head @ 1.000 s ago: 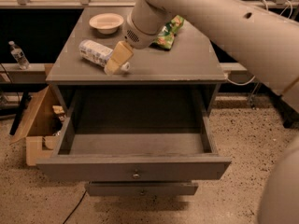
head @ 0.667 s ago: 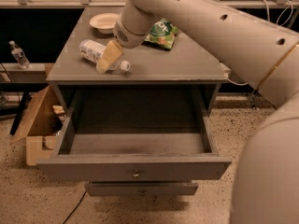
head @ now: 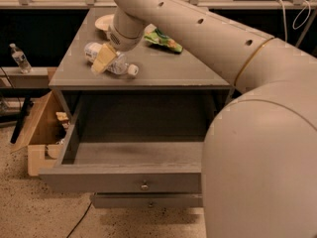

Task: Place blue plastic bottle into top drawer

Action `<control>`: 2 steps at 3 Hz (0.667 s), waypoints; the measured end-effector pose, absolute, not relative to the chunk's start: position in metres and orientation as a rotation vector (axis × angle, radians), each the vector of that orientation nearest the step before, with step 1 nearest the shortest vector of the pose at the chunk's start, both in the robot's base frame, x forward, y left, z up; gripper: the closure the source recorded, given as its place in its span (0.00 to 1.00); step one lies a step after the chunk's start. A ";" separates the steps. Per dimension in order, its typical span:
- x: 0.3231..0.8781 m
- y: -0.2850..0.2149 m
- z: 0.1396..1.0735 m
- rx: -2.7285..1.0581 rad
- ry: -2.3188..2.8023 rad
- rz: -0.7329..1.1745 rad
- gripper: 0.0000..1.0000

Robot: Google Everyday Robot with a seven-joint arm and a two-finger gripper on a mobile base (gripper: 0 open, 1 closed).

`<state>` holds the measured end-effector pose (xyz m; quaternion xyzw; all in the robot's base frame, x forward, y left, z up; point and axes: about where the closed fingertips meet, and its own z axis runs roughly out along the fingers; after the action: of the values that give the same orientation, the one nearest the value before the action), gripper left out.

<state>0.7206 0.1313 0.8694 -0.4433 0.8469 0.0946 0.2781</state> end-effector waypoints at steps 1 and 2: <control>0.727 0.141 0.855 -1.197 2.294 0.281 0.19; 0.728 0.142 0.850 -1.196 2.298 0.305 0.41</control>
Offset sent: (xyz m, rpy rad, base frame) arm 0.0094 0.0084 -0.0202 0.0432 0.0506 0.0076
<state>0.7285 0.1425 0.8499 -0.4422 0.8499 0.1129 0.2634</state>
